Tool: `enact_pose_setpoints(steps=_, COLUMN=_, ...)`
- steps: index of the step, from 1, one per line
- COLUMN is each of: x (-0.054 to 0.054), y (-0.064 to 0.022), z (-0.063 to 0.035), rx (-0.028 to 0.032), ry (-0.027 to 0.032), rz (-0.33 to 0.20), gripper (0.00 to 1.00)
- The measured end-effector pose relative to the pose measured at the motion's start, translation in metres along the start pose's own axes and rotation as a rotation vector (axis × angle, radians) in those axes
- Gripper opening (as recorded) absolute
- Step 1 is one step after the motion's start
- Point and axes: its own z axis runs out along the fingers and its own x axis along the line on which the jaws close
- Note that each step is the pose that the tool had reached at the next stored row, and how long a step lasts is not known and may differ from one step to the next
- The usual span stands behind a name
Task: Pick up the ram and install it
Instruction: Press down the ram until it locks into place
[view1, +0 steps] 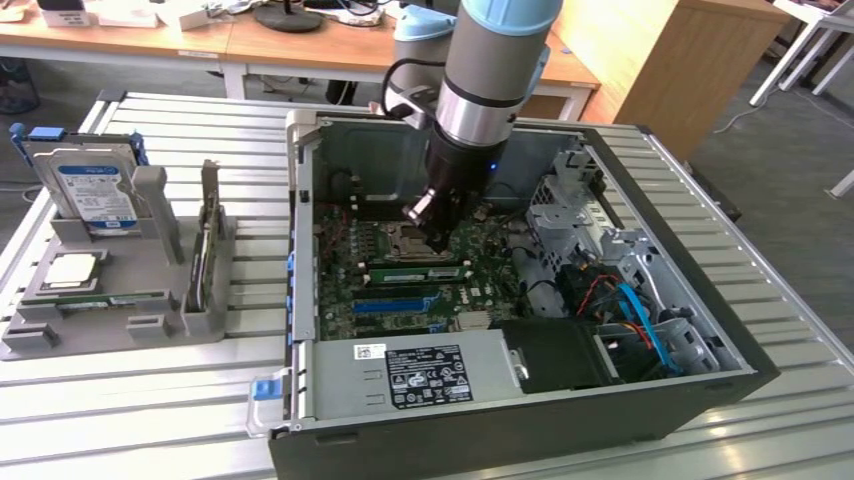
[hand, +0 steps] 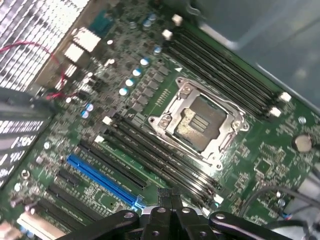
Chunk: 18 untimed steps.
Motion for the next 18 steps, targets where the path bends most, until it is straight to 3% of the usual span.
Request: enact_pose_setpoints(steps=18, x=0.0000, y=0.0000, z=0.0000, rx=0.0064, ry=-0.0077, rz=0.320, gripper=0.11)
